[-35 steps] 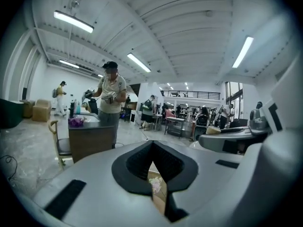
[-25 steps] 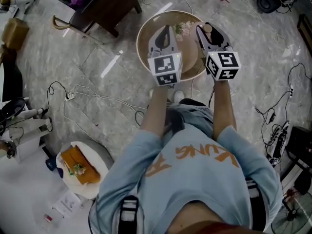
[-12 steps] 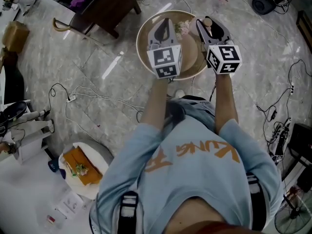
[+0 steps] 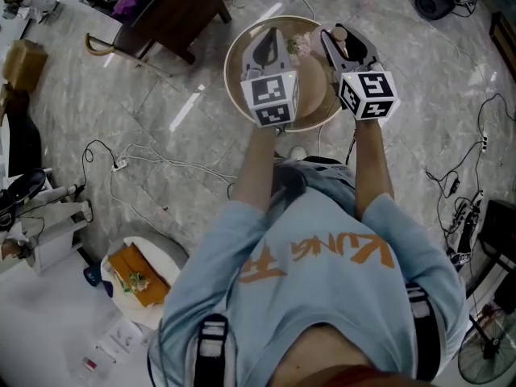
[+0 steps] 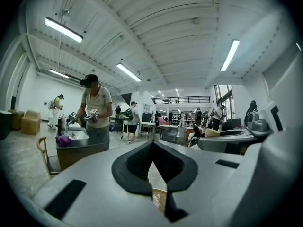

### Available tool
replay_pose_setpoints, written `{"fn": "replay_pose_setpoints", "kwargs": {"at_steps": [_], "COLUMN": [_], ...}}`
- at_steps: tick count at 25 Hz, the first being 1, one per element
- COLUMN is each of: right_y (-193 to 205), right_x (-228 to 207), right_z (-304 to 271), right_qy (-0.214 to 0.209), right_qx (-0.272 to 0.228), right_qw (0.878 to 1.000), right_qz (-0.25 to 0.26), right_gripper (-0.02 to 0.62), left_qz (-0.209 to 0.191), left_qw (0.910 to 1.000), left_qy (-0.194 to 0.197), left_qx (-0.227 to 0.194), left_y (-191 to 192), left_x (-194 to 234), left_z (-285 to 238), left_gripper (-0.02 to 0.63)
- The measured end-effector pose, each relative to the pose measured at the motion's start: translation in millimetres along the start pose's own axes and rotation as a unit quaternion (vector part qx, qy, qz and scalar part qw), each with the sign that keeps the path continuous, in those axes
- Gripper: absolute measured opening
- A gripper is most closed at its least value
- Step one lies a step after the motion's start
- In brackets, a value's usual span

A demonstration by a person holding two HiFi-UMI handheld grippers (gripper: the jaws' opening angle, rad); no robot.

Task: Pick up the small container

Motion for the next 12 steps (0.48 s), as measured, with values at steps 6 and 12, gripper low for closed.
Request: {"fn": "replay_pose_setpoints", "kwargs": {"at_steps": [6,12], "right_y": [2,4], "right_x": [-8,-16], "right_z": [2,2], "right_qy": [0.002,0.005], "right_qx": [-0.001,-0.003], "right_qw": [1.000,1.000], "right_qz": [-0.001,-0.004], "right_gripper": [0.147,0.147], "left_qz": [-0.003,-0.007], "left_qw": [1.0000,0.9999], "left_qy": [0.006,0.007], "left_qx": [0.002,0.004], "left_y": [2,4], "left_x": [-7,-11], "left_z": [-6,-13], "left_gripper": [0.024,0.023]}}
Point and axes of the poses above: the fingertips, and each gripper's own axes: z backward along the fingers, x to its left, y out of its underside, the point moved 6 cm from there along z, backward along the fingers, and after that the axes turned 11 degrees about -y, right-handed, at the moved point
